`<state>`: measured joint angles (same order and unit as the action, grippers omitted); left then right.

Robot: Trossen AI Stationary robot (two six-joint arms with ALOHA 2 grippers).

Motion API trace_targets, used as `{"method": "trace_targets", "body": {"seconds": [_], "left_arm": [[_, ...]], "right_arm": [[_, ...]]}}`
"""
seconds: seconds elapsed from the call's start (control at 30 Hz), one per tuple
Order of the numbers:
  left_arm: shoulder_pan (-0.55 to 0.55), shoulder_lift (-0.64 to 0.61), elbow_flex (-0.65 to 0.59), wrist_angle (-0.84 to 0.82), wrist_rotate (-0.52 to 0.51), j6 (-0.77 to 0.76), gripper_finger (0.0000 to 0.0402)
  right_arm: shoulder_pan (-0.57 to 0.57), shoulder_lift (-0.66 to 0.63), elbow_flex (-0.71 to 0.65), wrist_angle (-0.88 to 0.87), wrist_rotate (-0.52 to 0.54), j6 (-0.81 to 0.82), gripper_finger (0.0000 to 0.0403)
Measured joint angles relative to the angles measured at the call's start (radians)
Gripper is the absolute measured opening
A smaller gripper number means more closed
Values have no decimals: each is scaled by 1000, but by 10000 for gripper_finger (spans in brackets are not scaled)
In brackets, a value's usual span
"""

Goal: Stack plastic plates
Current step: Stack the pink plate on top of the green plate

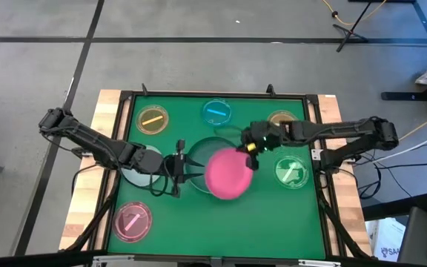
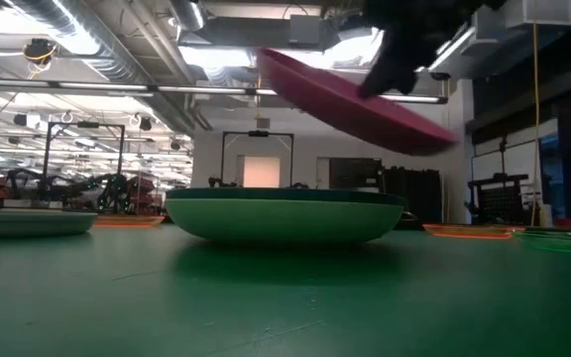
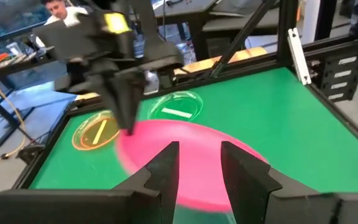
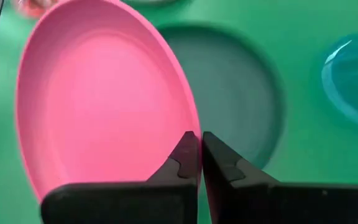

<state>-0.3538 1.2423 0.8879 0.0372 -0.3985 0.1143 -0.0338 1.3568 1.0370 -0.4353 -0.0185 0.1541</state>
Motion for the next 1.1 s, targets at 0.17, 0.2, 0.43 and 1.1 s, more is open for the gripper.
{"method": "trace_targets", "body": {"seconds": [0.17,0.2,0.43,1.1], "left_arm": [[4,0,0,-4,-10,-1,111],[5,0,0,-3,-11,-1,111],[5,0,0,-5,-12,-1,111],[5,0,0,-7,-12,-18,111]], "right_arm": [[-96,56,0,109,-37,-7,1],[-108,73,0,126,-44,-7,1],[-132,202,-1,193,-71,-39,1],[-130,358,0,340,-34,-59,35]]}}
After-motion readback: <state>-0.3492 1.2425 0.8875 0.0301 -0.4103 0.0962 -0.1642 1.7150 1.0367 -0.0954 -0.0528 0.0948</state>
